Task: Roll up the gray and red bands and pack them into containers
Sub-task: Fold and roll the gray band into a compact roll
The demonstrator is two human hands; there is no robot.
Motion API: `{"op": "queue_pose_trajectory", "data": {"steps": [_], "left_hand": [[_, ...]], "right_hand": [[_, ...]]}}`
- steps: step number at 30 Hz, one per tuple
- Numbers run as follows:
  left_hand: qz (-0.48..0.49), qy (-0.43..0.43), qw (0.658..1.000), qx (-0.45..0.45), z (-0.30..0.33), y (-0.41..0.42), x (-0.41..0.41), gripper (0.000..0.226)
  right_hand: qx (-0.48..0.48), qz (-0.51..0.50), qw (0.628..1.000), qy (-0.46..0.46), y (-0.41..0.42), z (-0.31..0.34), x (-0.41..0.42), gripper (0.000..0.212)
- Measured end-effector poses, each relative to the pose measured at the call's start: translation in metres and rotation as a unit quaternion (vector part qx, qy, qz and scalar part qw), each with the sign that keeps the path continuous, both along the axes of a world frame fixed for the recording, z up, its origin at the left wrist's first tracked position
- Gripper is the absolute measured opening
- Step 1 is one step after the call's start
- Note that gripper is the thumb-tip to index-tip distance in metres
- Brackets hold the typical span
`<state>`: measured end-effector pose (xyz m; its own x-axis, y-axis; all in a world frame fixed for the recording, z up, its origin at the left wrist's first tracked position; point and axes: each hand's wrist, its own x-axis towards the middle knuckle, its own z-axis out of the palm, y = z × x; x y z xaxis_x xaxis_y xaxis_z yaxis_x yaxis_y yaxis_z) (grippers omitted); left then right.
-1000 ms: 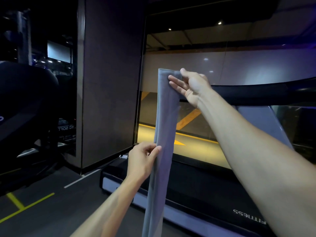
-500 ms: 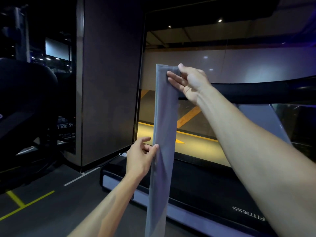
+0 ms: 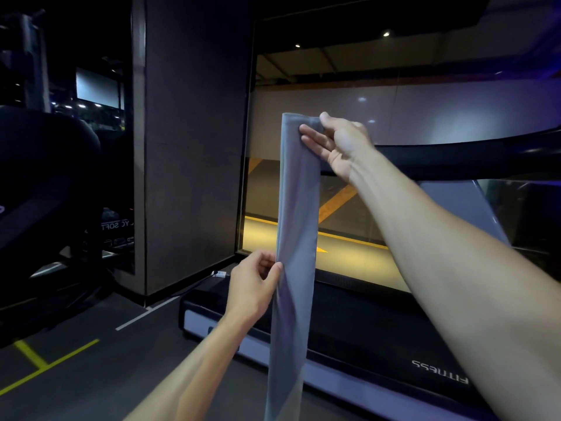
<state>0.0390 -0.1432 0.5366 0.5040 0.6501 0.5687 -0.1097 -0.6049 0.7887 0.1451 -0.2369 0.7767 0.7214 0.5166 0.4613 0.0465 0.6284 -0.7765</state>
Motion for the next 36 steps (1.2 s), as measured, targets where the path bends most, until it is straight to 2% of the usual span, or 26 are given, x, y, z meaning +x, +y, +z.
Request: {"op": "queue_pose_trajectory", "data": {"steps": [10,15,20,27,32,36], "left_hand": [[0.032,0.016,0.999,-0.008,-0.013,-0.004,0.001,0.017],[-0.02,-0.014,0.996,-0.082,-0.012,-0.013,-0.001,0.019],[-0.074,-0.054,0.979,-0.181,-0.014,-0.02,0.0,0.017],[-0.105,-0.06,0.971,-0.204,-0.022,-0.017,0.003,0.026],[-0.158,-0.064,0.937,-0.305,-0.025,-0.004,0.01,0.049],[-0.178,-0.043,0.916,-0.356,-0.012,0.009,0.017,0.052]], "right_hand": [[0.011,-0.003,1.0,0.005,0.001,0.0,-0.002,0.016],[0.015,-0.002,1.0,0.002,-0.002,0.0,-0.001,0.016],[0.017,0.001,1.0,0.002,-0.002,-0.001,-0.001,0.015],[0.027,0.012,1.0,0.001,-0.003,-0.001,-0.003,0.02],[0.035,0.016,0.999,0.005,-0.012,-0.003,-0.008,0.013],[0.022,0.0,1.0,-0.021,-0.03,-0.011,-0.021,0.014]]}}
